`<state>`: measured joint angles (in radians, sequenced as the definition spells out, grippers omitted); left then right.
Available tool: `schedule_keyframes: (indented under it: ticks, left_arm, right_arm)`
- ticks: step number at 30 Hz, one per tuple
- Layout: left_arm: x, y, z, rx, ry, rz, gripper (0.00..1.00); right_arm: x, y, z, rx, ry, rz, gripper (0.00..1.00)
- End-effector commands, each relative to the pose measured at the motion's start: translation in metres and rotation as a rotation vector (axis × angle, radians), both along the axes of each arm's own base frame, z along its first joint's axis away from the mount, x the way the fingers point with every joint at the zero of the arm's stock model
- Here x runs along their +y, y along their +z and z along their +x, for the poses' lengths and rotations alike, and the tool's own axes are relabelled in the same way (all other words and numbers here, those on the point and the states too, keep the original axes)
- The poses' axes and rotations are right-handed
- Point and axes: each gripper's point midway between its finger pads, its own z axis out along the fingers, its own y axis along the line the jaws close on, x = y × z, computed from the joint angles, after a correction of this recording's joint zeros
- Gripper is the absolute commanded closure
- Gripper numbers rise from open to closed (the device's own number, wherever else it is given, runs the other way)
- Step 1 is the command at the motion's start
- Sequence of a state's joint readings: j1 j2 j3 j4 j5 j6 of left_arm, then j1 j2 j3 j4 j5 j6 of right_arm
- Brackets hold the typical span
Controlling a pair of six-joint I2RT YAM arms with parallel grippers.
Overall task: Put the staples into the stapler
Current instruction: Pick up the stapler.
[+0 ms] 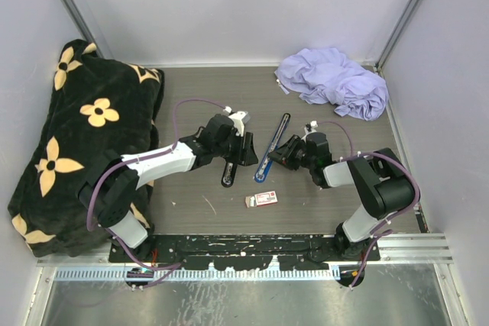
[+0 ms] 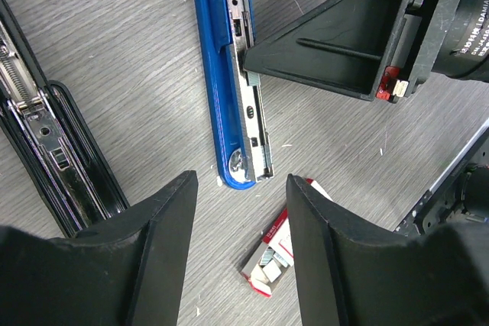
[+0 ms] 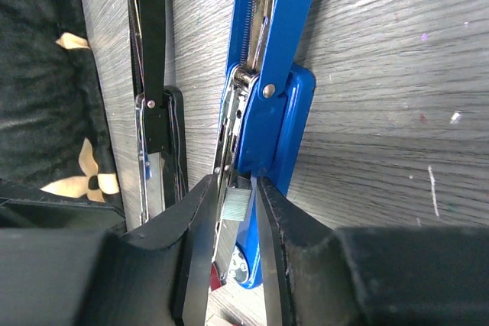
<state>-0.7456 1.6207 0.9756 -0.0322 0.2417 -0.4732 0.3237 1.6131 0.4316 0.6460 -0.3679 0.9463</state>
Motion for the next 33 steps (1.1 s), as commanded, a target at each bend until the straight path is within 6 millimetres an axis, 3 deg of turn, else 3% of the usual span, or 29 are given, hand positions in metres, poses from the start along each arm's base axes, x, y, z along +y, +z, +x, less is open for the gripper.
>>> schedule_keyframes:
  ticks: [1,15,33]
  left_arm:
    - [-0.007,0.025,0.005,-0.074,-0.03,-0.065,0.49]
    - [-0.008,0.015,0.003,-0.066,-0.036,-0.064,0.49]
    - [0.0,0.001,0.01,-0.131,-0.014,-0.05,0.5]
  right_arm:
    - [0.009,0.023,0.015,-0.082,0.012,0.043,0.68]
    - [0.008,0.031,0.015,-0.081,0.012,0.042,0.79]
    - [-0.012,0.058,0.014,-0.021,-0.012,-0.157,0.8]
